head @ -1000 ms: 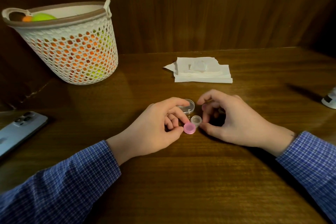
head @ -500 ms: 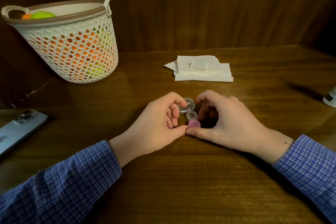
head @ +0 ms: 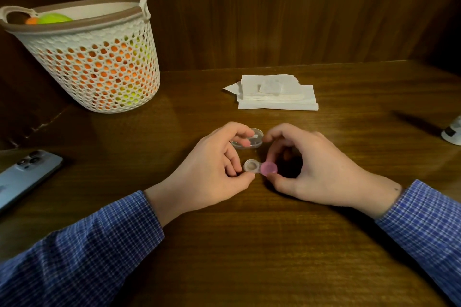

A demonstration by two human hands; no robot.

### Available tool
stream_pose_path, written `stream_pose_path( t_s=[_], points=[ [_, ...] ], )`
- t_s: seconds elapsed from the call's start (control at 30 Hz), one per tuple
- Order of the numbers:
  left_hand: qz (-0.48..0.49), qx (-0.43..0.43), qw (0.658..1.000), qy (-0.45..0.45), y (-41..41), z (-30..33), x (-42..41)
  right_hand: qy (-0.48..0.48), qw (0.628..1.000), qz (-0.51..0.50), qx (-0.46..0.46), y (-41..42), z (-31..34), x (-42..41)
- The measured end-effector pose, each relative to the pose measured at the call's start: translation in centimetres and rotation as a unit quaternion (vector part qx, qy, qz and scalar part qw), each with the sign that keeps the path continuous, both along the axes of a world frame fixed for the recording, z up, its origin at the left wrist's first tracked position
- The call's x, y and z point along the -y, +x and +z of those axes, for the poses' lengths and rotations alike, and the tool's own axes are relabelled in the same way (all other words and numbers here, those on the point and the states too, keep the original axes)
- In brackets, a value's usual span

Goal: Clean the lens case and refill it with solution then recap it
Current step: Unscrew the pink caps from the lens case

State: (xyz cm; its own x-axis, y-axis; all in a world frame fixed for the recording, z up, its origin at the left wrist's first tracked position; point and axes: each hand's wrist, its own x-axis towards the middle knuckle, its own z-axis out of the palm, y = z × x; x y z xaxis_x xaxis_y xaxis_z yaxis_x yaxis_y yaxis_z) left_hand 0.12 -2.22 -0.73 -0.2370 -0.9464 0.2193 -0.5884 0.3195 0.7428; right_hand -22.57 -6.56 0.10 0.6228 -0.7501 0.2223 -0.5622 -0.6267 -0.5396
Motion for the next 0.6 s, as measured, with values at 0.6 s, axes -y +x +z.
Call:
stream_pose_path(
  t_s=[0.6],
  points=[
    [-0.014,-0.002,1.000,0.014,0.11,0.18,0.10,-0.060,0.995,-0.014,-0.076,0.48,0.81,-0.24]
  ],
)
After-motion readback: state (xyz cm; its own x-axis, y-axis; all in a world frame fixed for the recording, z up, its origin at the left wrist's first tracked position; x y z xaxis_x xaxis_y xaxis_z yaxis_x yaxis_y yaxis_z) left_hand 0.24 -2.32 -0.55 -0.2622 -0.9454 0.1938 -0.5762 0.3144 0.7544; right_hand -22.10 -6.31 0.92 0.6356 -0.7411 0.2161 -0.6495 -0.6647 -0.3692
